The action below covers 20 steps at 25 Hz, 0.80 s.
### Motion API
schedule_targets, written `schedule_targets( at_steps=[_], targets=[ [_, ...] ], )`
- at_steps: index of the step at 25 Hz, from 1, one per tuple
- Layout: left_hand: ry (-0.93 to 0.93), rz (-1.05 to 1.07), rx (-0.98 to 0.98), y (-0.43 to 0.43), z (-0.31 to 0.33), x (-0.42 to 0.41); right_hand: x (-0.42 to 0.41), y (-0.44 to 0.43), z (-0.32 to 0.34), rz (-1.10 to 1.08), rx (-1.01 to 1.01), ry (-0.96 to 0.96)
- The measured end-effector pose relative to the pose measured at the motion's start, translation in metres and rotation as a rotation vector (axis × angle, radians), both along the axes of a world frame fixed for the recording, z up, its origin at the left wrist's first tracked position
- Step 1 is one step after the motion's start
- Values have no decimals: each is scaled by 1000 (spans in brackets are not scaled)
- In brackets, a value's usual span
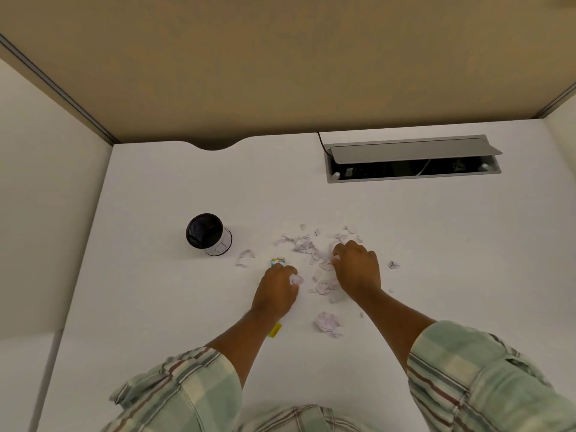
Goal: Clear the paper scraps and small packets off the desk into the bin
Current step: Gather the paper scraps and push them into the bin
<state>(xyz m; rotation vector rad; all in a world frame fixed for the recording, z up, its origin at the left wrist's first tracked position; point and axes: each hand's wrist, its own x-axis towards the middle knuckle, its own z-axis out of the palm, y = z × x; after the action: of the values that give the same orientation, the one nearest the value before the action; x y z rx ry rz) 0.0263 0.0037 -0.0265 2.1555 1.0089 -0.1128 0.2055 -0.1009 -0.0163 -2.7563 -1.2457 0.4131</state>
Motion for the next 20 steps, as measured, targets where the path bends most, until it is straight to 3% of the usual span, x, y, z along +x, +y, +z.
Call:
schedule_targets(
  at_steps=[3, 7, 11, 15, 20],
  targets=[
    [-114, 130, -56, 0, 5, -3, -2, 0, 4, -68, 81, 43],
    [-213, 302, -129, 1, 12, -14, -9, 7, 20, -238, 337, 239],
    [-320, 488, -153, 13, 33, -31, -33, 29, 34, -219, 475, 421],
    [-429, 644, -46, 48, 61, -57, -66, 70, 49, -145, 567, 529],
    [-404, 805, 143, 105, 79, -94, -112, 142, 72, 20, 590, 573]
  ],
)
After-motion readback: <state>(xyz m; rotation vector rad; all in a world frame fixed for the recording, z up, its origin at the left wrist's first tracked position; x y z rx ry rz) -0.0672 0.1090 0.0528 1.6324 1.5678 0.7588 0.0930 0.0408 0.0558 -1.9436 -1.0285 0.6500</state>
